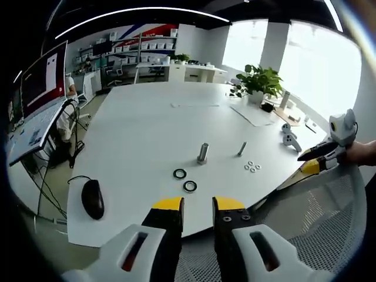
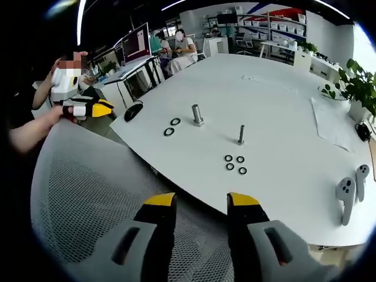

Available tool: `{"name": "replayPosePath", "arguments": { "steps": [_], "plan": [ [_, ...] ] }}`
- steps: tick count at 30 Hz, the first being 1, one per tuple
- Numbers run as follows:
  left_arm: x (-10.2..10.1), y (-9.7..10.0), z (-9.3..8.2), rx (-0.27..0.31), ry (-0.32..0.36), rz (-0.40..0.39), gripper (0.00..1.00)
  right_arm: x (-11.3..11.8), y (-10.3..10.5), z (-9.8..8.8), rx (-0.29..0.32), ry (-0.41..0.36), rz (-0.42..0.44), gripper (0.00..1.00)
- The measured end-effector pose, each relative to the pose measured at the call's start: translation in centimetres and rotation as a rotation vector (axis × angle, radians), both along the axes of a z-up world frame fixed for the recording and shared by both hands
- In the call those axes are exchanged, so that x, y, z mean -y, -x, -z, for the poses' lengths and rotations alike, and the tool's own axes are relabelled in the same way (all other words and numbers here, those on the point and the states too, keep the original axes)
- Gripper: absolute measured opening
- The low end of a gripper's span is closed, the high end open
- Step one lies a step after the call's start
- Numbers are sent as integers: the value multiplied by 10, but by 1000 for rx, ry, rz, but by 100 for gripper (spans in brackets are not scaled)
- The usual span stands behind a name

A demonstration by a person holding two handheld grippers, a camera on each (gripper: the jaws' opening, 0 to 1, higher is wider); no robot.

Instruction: Place the washer onto the threaded stud by aligning its center hole with the stud, sliding it down to the base, and recovering from edge contact or off-axis alignment until the washer reaches the visible bottom stop.

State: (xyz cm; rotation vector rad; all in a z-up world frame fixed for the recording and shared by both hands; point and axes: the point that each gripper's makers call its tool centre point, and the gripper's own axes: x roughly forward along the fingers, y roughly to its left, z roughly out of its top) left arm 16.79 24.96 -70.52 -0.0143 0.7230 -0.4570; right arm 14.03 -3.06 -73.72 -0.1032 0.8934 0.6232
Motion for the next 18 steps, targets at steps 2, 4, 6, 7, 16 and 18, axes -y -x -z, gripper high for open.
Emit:
{"name": "replayPosePath", "arguments": {
  "steps": [2,4,6,7,16,18],
  "plan": [
    [0,0,0,-1,2,2,18,1,-2,-2,1,-4,2,36],
    [-2,1,2,-10,-11,2,19,2,-5,-2,3,-13,16,37],
    [-2,1,3,-19,3,-6,19,2,-4,1,-10,-14,24,37],
    [-2,1,3,-19,5,-8,19,1,-2,2,-17,-14,24,37],
    [-2,-1,2,-8,9,-16,20,1,-2,6,-15,9,14,37],
    [-3,-1,2,-8,9,-18,20,2,-2,7,-18,9,20,37]
  ]
}}
